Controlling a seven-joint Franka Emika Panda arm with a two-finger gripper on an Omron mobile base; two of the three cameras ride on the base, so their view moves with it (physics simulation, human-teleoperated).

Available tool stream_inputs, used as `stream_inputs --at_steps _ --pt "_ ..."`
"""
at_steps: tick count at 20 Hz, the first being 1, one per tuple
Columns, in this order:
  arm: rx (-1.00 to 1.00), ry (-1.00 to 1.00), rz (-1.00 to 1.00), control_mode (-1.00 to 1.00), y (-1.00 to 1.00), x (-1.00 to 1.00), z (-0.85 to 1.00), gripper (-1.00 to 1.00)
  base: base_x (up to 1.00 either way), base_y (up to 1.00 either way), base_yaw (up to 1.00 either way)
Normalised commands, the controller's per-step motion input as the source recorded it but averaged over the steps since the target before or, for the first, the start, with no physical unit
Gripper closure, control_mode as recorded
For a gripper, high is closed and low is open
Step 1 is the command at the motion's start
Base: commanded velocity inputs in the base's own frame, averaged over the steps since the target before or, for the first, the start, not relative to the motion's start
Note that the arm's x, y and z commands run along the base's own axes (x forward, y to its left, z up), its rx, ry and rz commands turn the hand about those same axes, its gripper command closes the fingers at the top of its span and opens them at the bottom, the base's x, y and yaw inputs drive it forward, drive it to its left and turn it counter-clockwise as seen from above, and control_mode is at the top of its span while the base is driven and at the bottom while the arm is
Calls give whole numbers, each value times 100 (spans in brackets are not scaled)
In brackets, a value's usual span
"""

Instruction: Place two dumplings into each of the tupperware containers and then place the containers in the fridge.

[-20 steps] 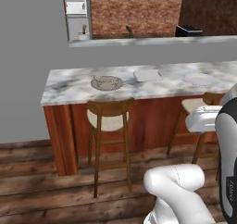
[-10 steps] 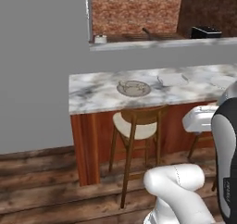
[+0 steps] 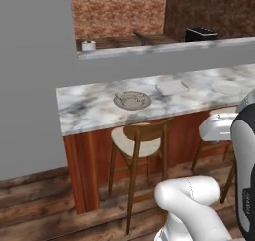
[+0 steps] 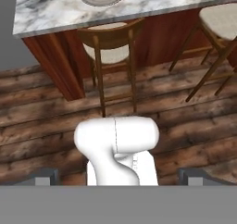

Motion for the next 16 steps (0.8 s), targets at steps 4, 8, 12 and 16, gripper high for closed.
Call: stream_inputs --at_steps 4,8,12,16 --pt "0 0 0 100 0 0 0 -100 38 48 1" --pt "0 0 0 100 0 0 0 -100 54 15 7" --pt "0 0 0 100 0 0 0 -100 70 1 6" --pt "0 0 0 100 0 0 0 -100 55 3 6"
